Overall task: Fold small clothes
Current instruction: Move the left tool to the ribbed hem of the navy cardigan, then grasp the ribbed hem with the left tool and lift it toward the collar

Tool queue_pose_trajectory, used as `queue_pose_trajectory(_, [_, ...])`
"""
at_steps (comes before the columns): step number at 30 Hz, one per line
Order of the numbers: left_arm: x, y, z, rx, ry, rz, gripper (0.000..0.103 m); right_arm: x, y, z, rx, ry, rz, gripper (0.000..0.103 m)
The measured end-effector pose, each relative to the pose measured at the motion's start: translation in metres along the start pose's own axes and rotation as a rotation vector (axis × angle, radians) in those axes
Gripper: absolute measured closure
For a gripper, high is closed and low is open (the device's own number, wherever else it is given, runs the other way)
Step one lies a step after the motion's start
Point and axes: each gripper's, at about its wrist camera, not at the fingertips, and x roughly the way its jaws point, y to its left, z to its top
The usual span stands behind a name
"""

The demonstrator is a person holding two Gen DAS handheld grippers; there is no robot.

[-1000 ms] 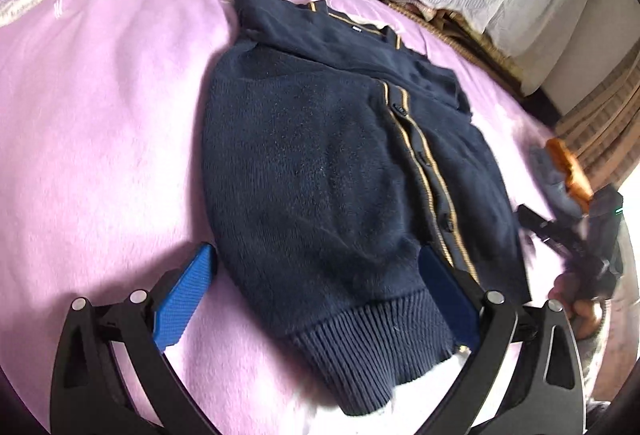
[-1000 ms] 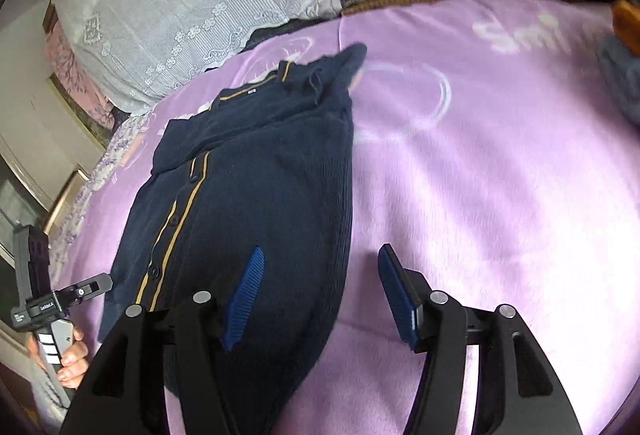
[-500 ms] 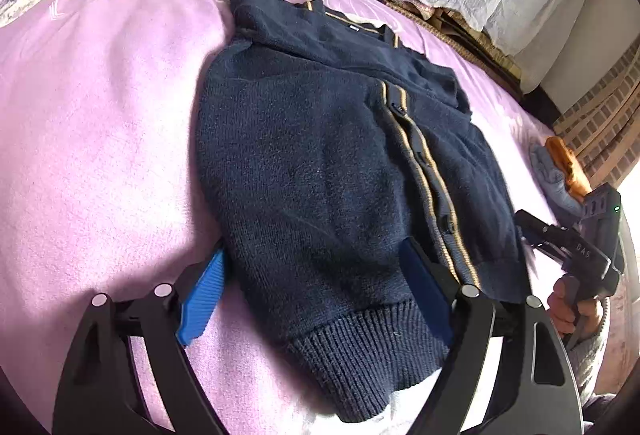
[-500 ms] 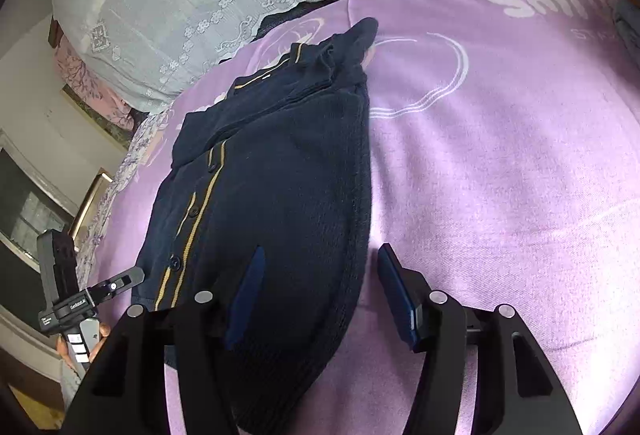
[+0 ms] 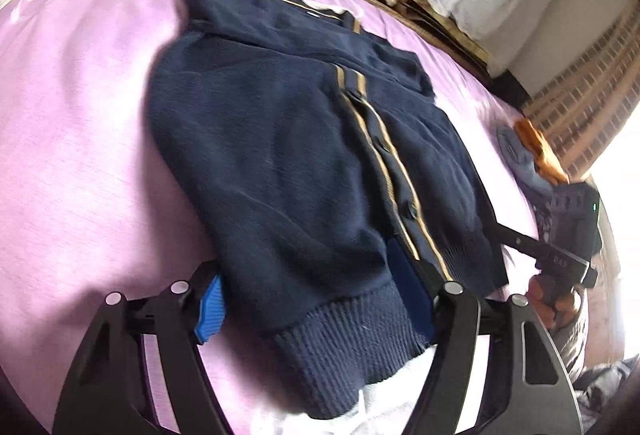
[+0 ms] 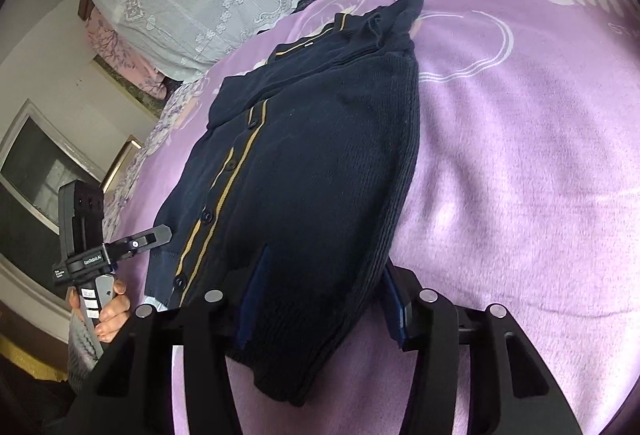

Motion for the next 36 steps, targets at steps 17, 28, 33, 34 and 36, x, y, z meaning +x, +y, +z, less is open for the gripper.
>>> queue_pose_trajectory(17, [0.001,0.012,0.003,-0.075,-0.015,0.002,0.038,0.006,-0.002,0.003,0.034,0.004,0.051,0.061])
queue_pose_trajectory(28, [0.011,0.049,0.048,-0.271,-0.033,-0.204,0.034,0.007,-0.011,0.004,0.09,0.003,0.085,0.064])
queue_pose_trajectory(33, [-0.012,0.029,0.012,-0.156,-0.01,-0.262,0.041,0.006,-0.015,0.004,0.118,0.005,0.097,0.066])
queue_pose_trajectory(34, [-0.015,0.024,0.005,-0.134,-0.003,-0.256,0.041,0.006,-0.015,0.004,0.119,0.006,0.095,0.066])
queue_pose_trajectory(36, [-0.019,0.015,-0.006,-0.09,0.004,-0.237,0.046,0.005,-0.015,0.005,0.119,0.007,0.093,0.067])
